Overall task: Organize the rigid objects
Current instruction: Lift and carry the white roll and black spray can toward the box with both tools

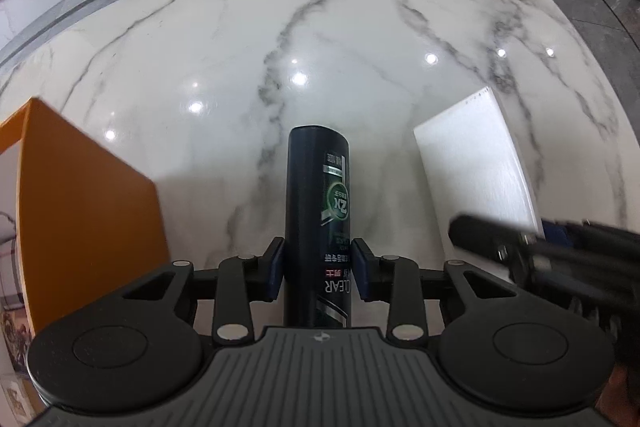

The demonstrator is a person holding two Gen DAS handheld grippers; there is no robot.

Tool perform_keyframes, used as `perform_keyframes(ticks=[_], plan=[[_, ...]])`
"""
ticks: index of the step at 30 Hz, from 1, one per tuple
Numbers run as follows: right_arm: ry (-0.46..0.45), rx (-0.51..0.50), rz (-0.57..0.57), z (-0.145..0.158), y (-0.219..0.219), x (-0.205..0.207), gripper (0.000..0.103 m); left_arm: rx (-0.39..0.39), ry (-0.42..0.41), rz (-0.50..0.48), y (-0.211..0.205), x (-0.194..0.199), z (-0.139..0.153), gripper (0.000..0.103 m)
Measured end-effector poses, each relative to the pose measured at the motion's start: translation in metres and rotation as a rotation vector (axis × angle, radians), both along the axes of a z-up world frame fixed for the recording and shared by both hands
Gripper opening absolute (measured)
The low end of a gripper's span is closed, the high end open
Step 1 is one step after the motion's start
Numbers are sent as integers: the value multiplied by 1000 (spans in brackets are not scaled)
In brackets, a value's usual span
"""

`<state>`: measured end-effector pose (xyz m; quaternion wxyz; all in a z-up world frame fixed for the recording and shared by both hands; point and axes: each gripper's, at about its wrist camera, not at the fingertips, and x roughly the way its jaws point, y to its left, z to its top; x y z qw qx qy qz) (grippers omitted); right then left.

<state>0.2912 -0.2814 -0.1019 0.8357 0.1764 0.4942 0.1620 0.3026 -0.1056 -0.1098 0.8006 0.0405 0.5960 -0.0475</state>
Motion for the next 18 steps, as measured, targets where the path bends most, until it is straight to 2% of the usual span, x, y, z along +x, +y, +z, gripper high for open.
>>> perform_keyframes(ticks=[3, 8, 12, 18], plan=[[11, 17, -15, -2, -3, 3, 37, -26, 3, 8, 4, -10, 8, 39], [20, 50, -12, -2, -6, 2, 29, -55, 3, -4, 2, -25, 13, 39], [30, 6, 5, 3, -3, -4, 29, -36, 66, 1, -3, -34, 0, 39], [43, -16, 8, 4, -7, -16, 31, -15, 11, -5, -10, -33, -6, 40]])
